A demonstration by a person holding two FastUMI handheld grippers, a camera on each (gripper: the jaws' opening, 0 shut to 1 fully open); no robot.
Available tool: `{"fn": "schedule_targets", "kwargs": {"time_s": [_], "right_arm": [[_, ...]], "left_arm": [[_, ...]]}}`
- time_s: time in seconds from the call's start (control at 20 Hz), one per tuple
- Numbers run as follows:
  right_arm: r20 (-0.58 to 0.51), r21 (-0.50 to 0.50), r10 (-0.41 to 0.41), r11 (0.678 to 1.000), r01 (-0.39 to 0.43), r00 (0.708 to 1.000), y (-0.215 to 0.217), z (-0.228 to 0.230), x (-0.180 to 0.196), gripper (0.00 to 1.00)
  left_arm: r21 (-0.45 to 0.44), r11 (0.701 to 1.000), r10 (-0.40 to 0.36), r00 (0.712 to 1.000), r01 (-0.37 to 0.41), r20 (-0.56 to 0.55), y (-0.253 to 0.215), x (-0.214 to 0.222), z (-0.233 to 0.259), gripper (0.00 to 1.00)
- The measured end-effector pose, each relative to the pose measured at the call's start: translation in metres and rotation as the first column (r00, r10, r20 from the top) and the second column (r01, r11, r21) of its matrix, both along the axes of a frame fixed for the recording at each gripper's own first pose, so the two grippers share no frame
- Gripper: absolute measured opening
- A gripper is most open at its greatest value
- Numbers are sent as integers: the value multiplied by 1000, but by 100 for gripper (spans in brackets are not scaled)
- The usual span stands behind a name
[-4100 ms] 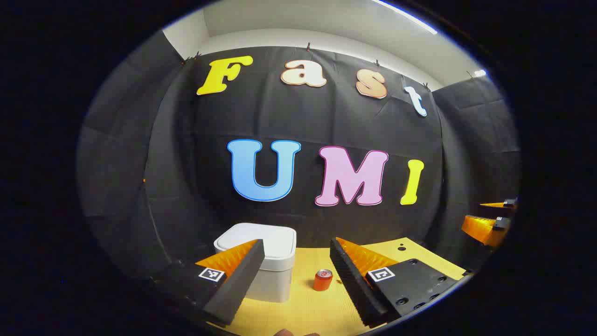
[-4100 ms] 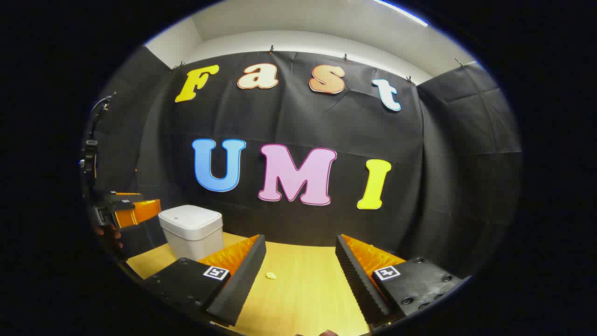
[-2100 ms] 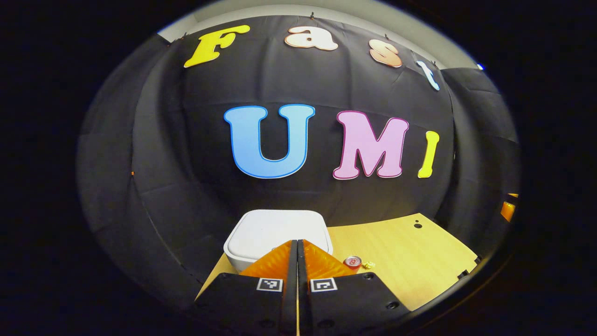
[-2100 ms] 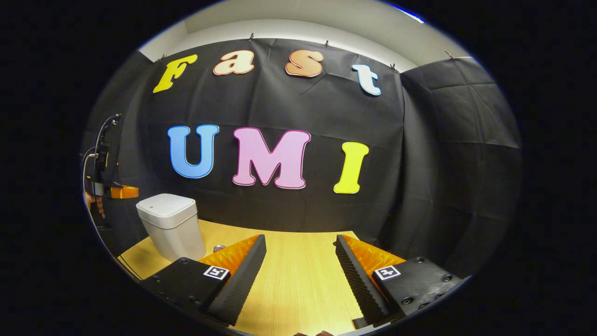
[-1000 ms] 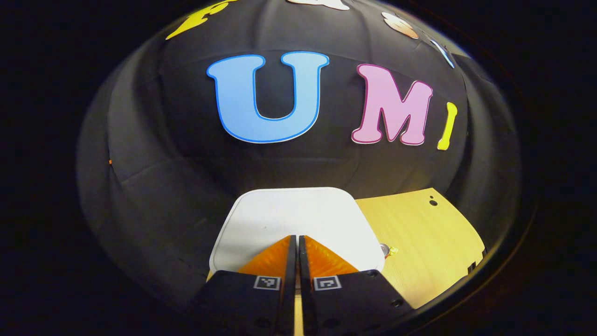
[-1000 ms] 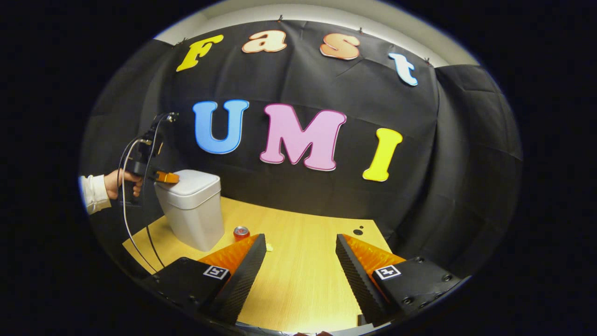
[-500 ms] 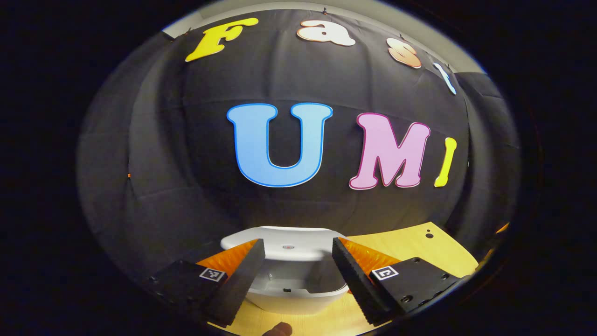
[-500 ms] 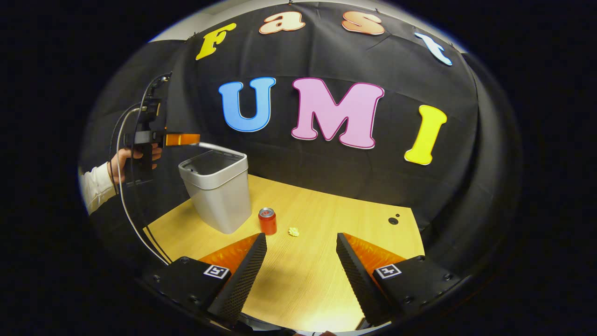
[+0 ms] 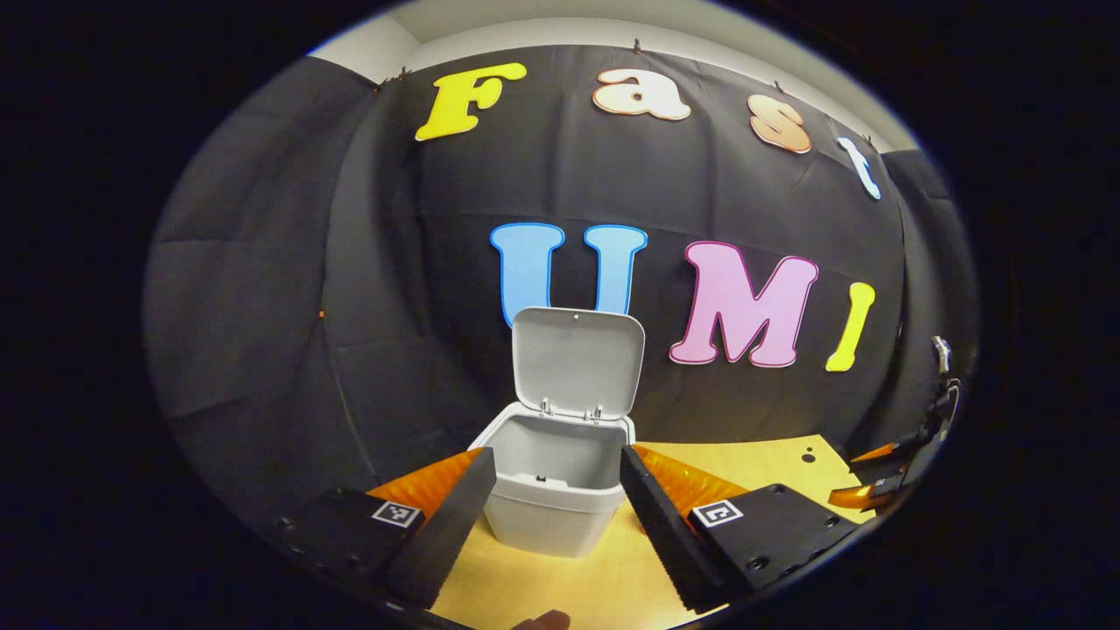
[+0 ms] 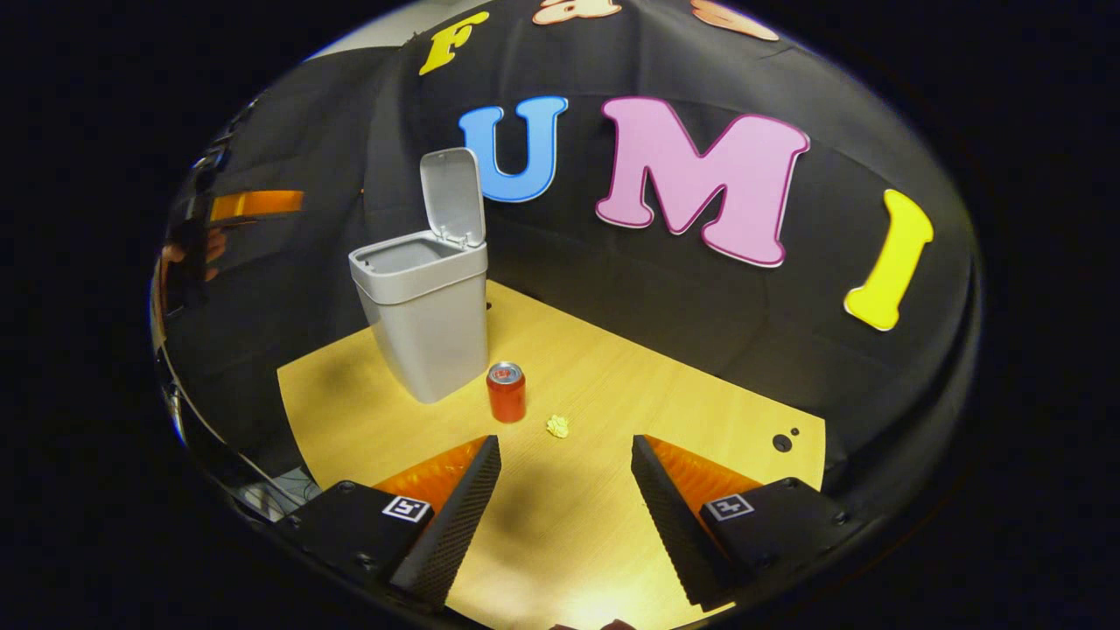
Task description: Press the lid of the desktop garbage bin to open it, pick up the crumpled paper on the desktop and throw it into the bin, then pick up the pop can on the desktop and drop it into the bin, and finally close the garbage bin lid.
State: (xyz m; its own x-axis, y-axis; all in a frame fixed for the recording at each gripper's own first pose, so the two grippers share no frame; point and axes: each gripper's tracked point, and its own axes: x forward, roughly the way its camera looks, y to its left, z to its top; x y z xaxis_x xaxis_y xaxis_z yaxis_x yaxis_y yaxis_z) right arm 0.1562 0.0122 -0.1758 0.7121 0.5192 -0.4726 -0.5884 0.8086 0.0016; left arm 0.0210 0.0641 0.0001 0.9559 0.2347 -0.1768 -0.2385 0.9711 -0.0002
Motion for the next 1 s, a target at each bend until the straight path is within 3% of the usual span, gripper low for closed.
{"fn": "schedule_targets", "kwargs": {"time_s": [0.2,0.3,0.55,0.7,0.75,0.8,0.85,0.95,1.0], "right_arm": [[-42,23,93,996,-92,995,32,-49,51,97],[-153,64,133,990,-124,979,59,-88,69,97],[-259,-23,78,996,-87,963,93,-172,125,97],[-268,-98,33,993,-61,963,107,-211,147,97],[-285,-106,29,992,-62,958,113,-219,147,87],[-291,-118,25,991,-61,956,117,-226,149,96],[-288,-132,22,989,-63,957,120,-231,152,95],[-287,-187,2,981,-58,958,120,-246,153,86],[-289,-225,-6,972,-62,957,117,-255,153,63]], "left_arm": [[22,996,88,996,-88,-9,-45,-63,-19,96],[10,993,114,993,-114,-9,-72,-84,-24,96],[-51,987,150,989,-150,-10,-103,-115,-25,96],[-25,982,187,982,-187,-12,-91,-126,-24,96],[-21,981,195,981,-195,-13,-88,-127,-23,97],[-20,979,201,979,-201,-22,-85,-129,-25,96],[-19,977,213,977,-213,-34,-79,-129,-29,96],[-16,973,227,973,-228,-43,-71,-132,-32,96],[-18,972,233,971,-234,-52,-67,-133,-36,97]]}}
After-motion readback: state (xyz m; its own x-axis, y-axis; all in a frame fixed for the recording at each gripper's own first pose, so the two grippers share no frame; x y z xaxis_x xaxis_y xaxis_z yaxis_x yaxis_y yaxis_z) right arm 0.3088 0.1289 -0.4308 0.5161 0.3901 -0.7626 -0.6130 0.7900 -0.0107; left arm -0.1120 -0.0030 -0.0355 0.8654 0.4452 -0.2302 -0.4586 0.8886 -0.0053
